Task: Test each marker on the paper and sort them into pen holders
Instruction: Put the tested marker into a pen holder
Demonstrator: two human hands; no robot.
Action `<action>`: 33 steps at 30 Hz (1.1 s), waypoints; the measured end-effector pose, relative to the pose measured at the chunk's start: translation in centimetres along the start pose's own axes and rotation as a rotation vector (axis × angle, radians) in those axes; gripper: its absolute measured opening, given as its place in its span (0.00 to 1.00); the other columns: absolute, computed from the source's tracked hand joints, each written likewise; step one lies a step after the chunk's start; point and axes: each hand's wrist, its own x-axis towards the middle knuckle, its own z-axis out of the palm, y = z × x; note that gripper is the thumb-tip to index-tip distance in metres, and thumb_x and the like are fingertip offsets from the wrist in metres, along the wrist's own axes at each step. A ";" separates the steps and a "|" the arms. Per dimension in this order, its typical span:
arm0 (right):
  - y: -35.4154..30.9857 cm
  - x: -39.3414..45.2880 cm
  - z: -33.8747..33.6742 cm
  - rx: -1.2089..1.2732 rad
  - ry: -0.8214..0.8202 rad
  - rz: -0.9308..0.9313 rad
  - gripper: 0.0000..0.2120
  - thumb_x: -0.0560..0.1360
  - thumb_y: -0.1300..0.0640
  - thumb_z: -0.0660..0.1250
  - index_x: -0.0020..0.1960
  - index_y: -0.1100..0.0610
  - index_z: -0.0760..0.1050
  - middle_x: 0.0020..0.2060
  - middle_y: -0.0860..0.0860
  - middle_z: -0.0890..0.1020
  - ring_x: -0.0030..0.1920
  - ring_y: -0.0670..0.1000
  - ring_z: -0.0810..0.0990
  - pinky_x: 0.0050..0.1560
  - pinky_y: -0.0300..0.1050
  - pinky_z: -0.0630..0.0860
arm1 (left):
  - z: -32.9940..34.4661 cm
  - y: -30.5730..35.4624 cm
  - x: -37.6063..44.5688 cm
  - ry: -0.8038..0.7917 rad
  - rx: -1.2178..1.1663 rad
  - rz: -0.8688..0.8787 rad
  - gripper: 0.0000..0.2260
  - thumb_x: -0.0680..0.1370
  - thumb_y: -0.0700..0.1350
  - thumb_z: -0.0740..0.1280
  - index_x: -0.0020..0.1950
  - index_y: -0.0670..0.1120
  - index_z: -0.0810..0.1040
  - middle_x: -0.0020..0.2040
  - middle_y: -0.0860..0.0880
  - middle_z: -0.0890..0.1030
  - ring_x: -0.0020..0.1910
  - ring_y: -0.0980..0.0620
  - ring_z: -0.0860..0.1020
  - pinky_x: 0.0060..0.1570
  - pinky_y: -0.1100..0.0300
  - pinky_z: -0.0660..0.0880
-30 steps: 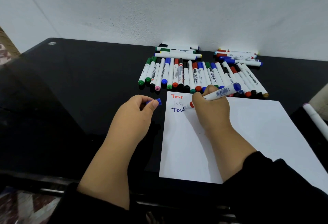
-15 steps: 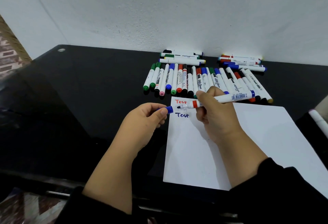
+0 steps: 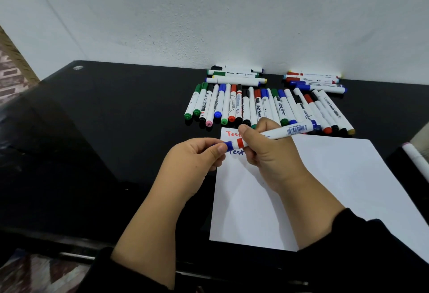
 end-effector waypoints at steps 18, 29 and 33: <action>-1.0 0.1 0.1 0.148 -0.073 0.185 0.19 0.76 0.60 0.66 0.32 0.54 0.61 0.22 0.52 0.64 0.21 0.46 0.60 0.21 0.34 0.58 | 1.4 0.6 -0.5 0.111 -0.002 0.066 0.12 0.77 0.44 0.65 0.36 0.59 0.75 0.32 0.56 0.79 0.29 0.66 0.76 0.31 0.76 0.72; -4.7 -0.4 -4.8 -0.265 0.146 0.194 0.12 0.74 0.55 0.71 0.54 0.52 0.73 0.36 0.51 0.76 0.32 0.46 0.70 0.33 0.39 0.70 | 0.1 1.1 -0.2 0.171 0.122 0.012 0.02 0.77 0.49 0.66 0.47 0.57 0.77 0.40 0.55 0.80 0.41 0.57 0.77 0.39 0.65 0.73; -5.1 -1.5 -5.7 -0.950 0.090 -0.085 0.13 0.75 0.50 0.69 0.59 0.45 0.76 0.49 0.50 0.72 0.47 0.46 0.73 0.45 0.38 0.67 | 0.7 1.8 -1.0 0.142 0.180 0.035 0.02 0.76 0.51 0.67 0.44 0.58 0.78 0.39 0.55 0.80 0.40 0.59 0.77 0.43 0.63 0.75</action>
